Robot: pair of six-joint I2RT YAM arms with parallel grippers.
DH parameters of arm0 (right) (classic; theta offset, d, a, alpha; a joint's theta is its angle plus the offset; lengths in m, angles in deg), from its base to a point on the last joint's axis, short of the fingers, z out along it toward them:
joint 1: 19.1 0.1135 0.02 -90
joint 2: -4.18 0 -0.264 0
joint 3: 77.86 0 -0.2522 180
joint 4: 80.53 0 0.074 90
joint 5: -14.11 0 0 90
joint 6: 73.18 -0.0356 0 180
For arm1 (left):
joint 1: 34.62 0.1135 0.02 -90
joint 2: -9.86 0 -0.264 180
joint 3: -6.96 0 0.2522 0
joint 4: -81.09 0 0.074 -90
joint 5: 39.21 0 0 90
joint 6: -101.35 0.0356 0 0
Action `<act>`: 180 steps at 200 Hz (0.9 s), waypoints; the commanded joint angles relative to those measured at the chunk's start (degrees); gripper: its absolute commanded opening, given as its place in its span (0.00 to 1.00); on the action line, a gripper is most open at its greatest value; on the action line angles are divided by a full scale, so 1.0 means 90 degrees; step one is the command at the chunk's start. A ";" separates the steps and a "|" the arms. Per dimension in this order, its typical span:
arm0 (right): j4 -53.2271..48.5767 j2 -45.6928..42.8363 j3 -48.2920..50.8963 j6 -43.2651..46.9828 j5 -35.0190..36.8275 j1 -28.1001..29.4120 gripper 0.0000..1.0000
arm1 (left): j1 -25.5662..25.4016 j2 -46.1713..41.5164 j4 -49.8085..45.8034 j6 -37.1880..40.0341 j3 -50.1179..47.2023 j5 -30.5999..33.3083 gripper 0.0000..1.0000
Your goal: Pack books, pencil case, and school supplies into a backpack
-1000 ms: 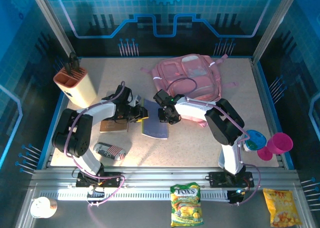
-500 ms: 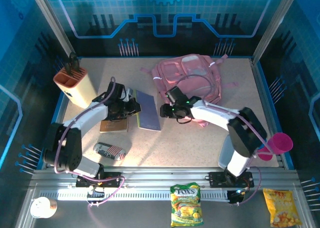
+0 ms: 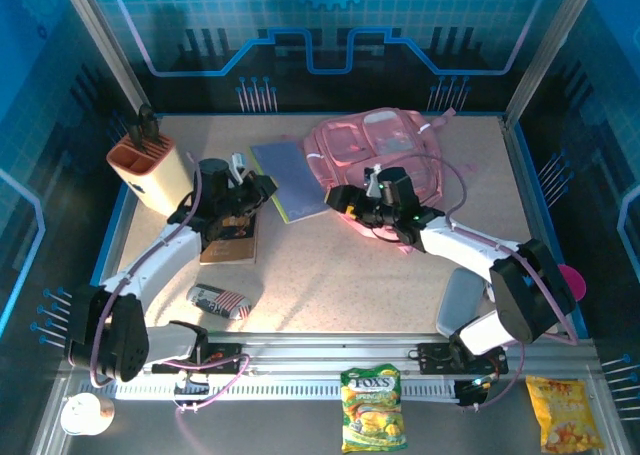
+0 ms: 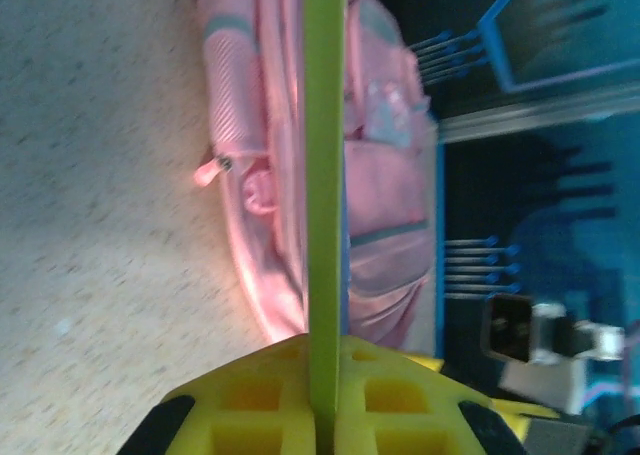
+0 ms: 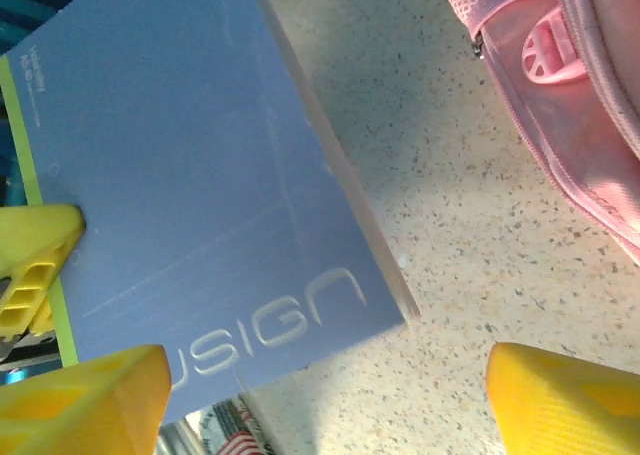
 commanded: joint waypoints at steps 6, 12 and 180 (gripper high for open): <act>0.1847 -0.0026 0.0501 -0.1419 -0.0677 -0.0259 0.84 | -0.0141 0.0261 0.2259 -0.1345 -0.0282 0.0414 0.00; 0.1984 -0.0013 0.0544 -0.1528 -0.0687 -0.0280 0.84 | -0.0179 0.0349 0.2580 -0.1527 -0.0351 0.0494 0.00; 0.4481 0.1292 0.0248 -0.3876 -0.0366 -0.0038 0.63 | -0.0763 0.1153 0.3981 -0.2572 -0.0485 0.0938 0.00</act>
